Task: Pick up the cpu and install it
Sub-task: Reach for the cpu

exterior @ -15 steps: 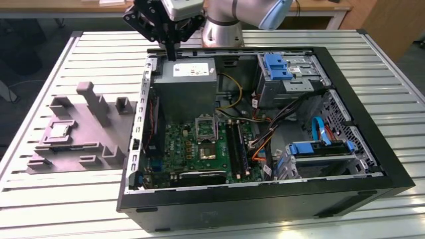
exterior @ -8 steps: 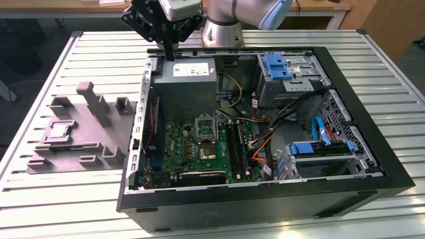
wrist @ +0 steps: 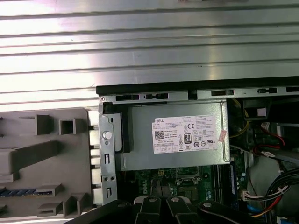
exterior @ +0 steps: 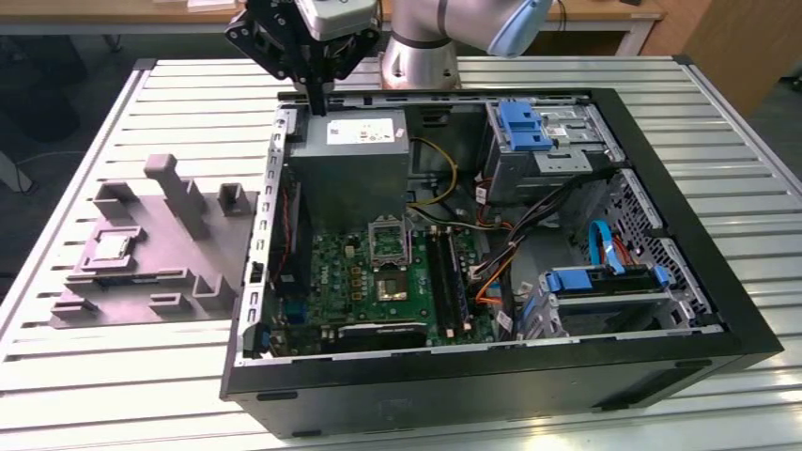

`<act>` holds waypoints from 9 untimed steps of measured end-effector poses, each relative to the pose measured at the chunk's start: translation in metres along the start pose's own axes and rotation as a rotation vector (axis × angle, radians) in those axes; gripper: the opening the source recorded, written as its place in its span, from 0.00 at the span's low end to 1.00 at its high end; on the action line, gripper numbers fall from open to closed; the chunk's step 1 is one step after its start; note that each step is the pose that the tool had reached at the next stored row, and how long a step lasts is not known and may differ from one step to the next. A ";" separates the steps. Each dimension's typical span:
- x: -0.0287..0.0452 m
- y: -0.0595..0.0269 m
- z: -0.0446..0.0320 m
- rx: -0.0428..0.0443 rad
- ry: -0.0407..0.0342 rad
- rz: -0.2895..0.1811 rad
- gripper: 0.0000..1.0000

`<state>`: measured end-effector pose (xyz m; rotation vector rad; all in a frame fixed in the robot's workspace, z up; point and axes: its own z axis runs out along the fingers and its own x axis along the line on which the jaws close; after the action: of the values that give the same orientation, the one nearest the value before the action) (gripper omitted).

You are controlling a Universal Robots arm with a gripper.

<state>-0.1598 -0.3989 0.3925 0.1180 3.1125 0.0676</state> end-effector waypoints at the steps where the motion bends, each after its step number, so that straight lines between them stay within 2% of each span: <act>1: 0.0003 0.0000 0.0000 0.0000 0.0000 0.000 0.11; 9: 0.0029 -0.0002 0.0001 -0.0001 0.0000 0.000 0.11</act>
<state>-0.1627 -0.3989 0.3923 0.1180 3.1125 0.0677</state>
